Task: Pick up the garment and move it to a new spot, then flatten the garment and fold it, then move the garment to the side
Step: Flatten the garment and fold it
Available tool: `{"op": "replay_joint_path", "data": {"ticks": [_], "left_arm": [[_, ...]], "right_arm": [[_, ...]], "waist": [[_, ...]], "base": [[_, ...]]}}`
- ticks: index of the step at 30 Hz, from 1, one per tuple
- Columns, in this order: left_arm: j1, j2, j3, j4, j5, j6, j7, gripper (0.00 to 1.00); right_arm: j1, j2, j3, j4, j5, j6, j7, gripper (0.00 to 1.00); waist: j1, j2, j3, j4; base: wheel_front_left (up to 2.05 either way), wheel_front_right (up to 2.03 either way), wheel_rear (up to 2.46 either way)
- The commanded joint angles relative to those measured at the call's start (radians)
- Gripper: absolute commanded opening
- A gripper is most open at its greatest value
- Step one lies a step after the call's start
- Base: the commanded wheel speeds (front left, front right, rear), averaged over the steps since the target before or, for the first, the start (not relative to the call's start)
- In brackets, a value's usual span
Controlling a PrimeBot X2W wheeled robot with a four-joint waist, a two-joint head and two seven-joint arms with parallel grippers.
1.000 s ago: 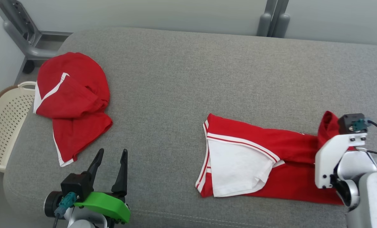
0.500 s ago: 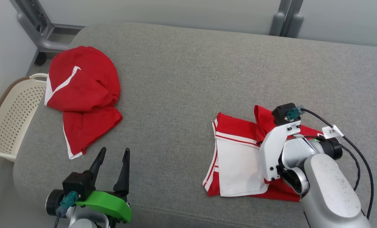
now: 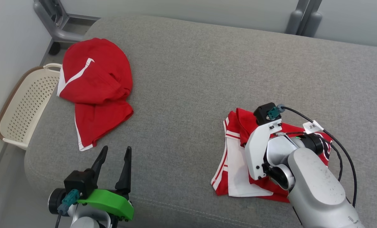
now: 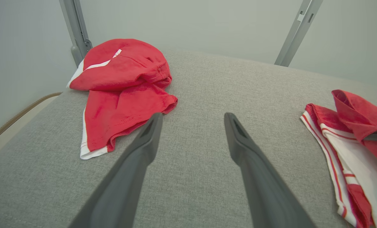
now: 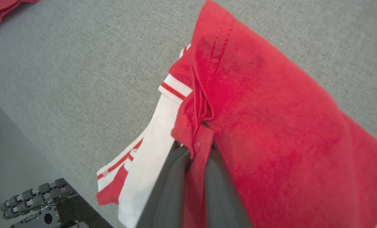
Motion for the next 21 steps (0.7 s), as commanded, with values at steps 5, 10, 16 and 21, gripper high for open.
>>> {"op": "replay_joint_path", "data": {"ticks": [5,10,16,21], "left_arm": [[-0.015,-0.003,0.001,0.004,-0.004,0.0,-0.007,1.0],[-0.017,-0.004,0.002,0.007,-0.005,0.0,-0.008,1.0],[-0.019,-0.007,0.002,0.011,-0.008,-0.001,-0.007,1.0],[-0.018,-0.008,0.003,0.016,-0.009,0.0,-0.008,1.0]], "right_arm": [[-0.024,-0.002,0.009,0.034,0.015,-0.001,-0.021,0.0],[-0.043,-0.002,0.02,0.064,0.019,-0.001,-0.036,0.0],[-0.064,-0.002,0.042,0.086,0.035,-0.001,-0.053,0.83],[-0.07,-0.002,0.075,0.076,0.107,-0.001,-0.089,1.0]], "waist": [[0.0,0.0,0.004,0.007],[0.0,0.0,0.007,0.008],[0.0,0.0,0.008,0.007],[0.0,0.0,0.006,0.004]], "base": [[0.0,0.0,0.0],[0.0,0.0,0.0],[0.0,0.0,0.0],[0.0,0.0,0.0]]}}
